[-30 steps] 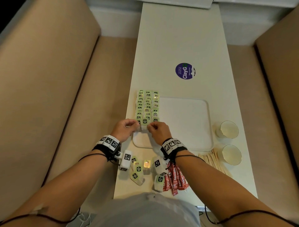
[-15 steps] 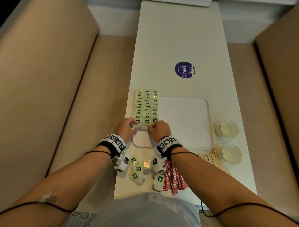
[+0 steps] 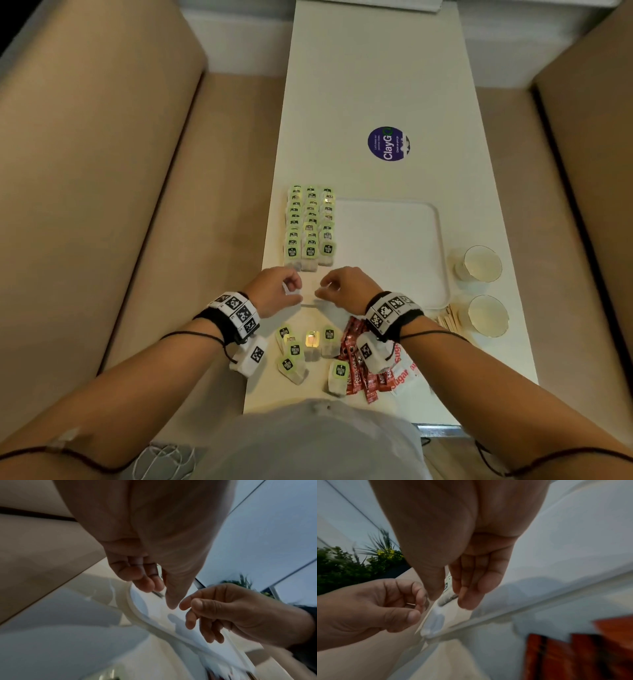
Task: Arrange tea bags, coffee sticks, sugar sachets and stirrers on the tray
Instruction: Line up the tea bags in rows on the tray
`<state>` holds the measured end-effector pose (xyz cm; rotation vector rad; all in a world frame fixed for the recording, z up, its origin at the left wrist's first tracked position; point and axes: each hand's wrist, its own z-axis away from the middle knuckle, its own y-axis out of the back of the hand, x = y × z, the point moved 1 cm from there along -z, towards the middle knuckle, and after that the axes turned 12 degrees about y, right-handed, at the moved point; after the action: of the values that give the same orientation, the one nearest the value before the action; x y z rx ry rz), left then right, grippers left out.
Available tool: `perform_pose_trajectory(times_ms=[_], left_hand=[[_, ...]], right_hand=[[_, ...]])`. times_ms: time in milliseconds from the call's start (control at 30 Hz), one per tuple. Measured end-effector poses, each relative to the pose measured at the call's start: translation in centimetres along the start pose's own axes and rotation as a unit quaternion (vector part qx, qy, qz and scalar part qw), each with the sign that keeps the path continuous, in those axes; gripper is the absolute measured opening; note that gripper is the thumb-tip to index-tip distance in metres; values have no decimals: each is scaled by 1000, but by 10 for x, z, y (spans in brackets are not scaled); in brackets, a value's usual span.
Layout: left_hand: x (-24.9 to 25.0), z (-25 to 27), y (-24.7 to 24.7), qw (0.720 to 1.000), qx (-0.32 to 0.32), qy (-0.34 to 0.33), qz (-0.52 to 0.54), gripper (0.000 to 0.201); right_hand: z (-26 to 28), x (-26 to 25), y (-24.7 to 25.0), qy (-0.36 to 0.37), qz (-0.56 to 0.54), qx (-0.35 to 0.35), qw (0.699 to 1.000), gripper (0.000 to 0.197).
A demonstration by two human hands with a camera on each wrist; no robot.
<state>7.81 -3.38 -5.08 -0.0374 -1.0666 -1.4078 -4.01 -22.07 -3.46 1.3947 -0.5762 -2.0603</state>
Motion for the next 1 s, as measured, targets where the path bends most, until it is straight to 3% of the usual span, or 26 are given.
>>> perform_pose_trajectory(times_ms=[233, 400, 567, 833, 1000], left_hand=[[19, 26, -29, 980, -89, -57, -171, 19], [20, 35, -46, 949, -110, -54, -291, 43], [22, 41, -53, 936, -109, -60, -330, 59], [25, 47, -59, 928, -84, -69, -356, 54], [28, 48, -63, 941, -95, -54, -320, 49]], right_hand=[[32, 0, -13, 20, 95, -91, 991, 39], [45, -7, -24, 3, 214, -137, 967, 52], [51, -12, -34, -6, 238, -157, 959, 73], [55, -16, -36, 17, 255, -145, 956, 49], [59, -18, -35, 12, 264, -148, 953, 34]])
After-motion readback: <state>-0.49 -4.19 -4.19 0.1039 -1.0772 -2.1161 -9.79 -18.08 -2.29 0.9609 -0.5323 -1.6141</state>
